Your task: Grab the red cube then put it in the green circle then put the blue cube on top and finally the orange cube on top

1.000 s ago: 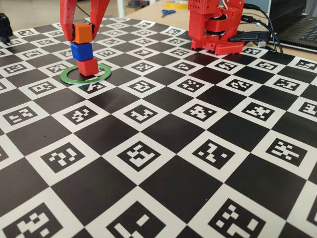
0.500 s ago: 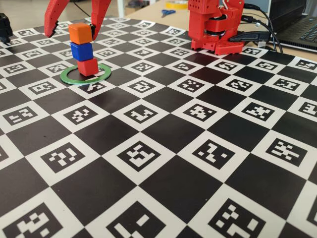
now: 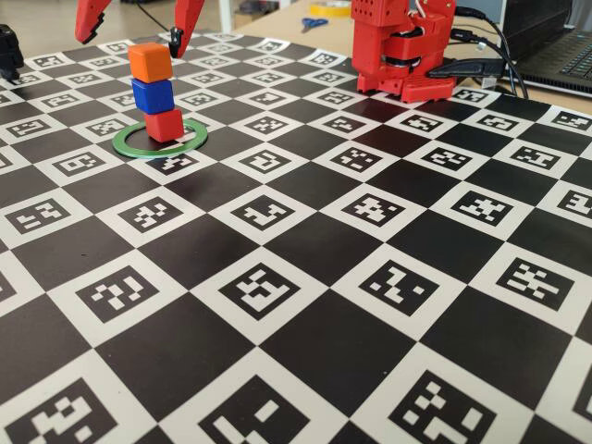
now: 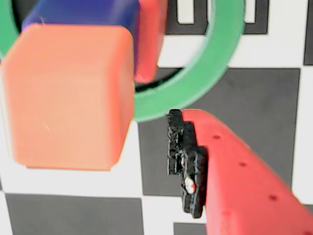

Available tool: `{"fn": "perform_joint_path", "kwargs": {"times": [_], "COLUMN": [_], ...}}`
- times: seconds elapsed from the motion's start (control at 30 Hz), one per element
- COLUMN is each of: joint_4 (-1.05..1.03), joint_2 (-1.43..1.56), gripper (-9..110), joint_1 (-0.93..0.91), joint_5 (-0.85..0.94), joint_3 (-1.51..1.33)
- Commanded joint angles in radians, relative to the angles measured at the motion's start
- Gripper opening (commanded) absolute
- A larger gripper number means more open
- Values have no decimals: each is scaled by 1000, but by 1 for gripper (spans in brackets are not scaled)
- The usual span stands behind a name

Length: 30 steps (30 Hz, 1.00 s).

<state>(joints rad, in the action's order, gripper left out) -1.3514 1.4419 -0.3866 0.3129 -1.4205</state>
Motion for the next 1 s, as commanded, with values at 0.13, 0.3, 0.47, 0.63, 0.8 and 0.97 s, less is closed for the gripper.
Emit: {"fn": "perform_joint_path", "kwargs": {"times": [0.13, 0.3, 0.47, 0.63, 0.8, 0.97], "joint_4": [-106, -158, -170, -173, -184, -167], "joint_2": [216, 308, 437, 589, 744, 913], "gripper": [53, 45, 35, 23, 11, -5], "joint_1": [18, 32, 38, 40, 43, 49], "joint_5": [38, 72, 87, 140, 249, 308], "joint_3": [71, 67, 26, -49, -144, -249]}}
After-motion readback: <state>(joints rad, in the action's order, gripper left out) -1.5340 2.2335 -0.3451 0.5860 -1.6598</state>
